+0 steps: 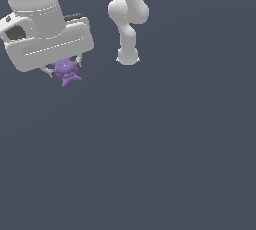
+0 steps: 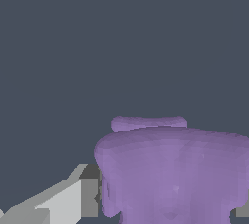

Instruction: Pick up the object and move it to a goal position.

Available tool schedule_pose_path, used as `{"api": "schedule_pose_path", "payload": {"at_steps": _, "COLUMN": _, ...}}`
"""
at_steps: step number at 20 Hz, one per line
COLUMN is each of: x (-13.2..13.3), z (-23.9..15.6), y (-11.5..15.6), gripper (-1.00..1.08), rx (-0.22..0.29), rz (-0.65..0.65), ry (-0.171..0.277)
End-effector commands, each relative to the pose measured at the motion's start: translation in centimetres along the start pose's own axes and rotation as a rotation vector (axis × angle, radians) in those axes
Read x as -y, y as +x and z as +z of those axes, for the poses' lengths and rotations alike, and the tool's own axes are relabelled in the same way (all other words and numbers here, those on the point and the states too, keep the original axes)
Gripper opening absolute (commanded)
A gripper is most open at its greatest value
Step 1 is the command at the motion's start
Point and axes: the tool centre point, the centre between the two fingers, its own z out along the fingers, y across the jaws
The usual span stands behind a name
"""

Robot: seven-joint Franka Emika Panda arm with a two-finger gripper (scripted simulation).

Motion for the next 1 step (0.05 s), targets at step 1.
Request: {"api": "schedule_pose_path", "payload": {"at_steps": 1, "x": -0.1, "z": -0.19, "y": -0.05, "gripper": -1.0, "rx": 0.0, "rz": -0.001, "ry": 0.001}}
